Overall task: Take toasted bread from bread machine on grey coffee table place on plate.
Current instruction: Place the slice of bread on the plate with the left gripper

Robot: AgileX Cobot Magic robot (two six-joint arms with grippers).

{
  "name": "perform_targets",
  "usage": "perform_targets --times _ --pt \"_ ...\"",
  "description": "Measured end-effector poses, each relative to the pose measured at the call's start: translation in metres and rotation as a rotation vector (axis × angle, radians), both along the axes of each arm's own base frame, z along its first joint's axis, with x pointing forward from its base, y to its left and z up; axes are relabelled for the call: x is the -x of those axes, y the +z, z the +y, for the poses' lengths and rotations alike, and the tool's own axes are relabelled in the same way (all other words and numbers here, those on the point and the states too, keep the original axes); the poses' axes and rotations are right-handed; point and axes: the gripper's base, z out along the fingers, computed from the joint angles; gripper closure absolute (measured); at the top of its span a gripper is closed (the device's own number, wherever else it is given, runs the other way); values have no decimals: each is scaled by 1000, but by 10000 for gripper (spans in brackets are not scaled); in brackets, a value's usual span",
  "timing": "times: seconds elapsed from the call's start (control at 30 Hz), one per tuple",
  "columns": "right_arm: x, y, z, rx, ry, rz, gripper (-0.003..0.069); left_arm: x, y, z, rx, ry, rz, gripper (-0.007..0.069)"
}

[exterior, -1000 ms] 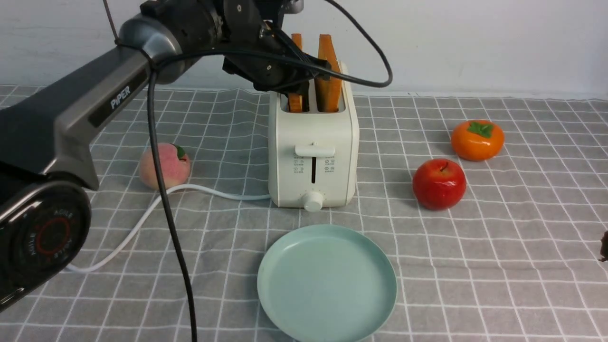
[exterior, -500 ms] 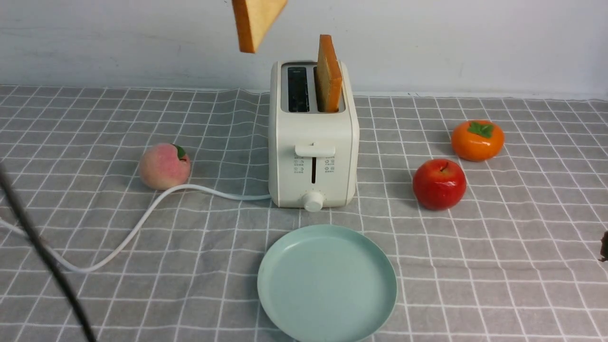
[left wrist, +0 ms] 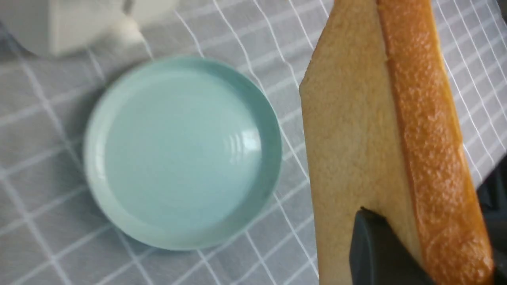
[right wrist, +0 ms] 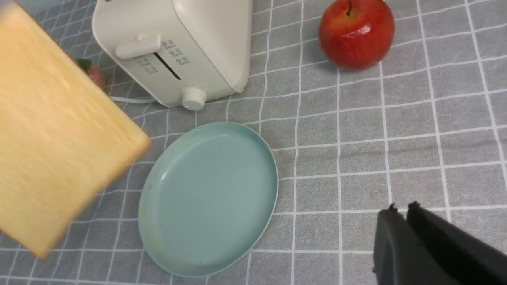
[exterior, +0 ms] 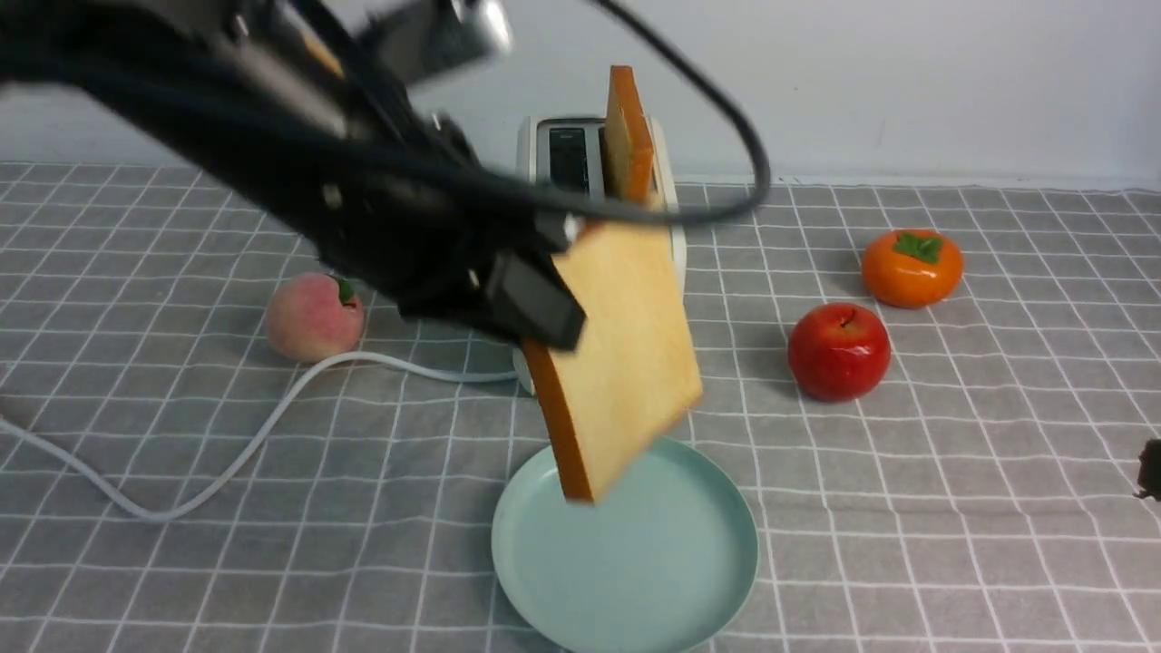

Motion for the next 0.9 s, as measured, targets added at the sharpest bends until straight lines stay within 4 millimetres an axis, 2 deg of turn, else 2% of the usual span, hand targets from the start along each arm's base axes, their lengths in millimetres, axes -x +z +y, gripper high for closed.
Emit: perform_targets --times 0.03,0.07,0.2,0.3,0.6,0.73,0.9 --pt "0 0 0 0 0 0 613 1 -3 -1 4 -4 4 522" --pt "0 0 0 3 2 -1 610 5 -26 -6 33 -19 37 522" --pt "0 0 0 2 3 0 606 3 -62 -9 107 57 58 522" --pt "0 0 0 4 3 0 605 -2 -77 -11 126 108 79 522" --pt "0 0 0 4 3 0 605 -19 -111 -15 77 153 125 522" --pt "0 0 0 4 3 0 600 -25 -124 -16 48 154 109 473" --pt "0 0 0 4 3 0 594 -27 -128 -15 23 148 98 403"
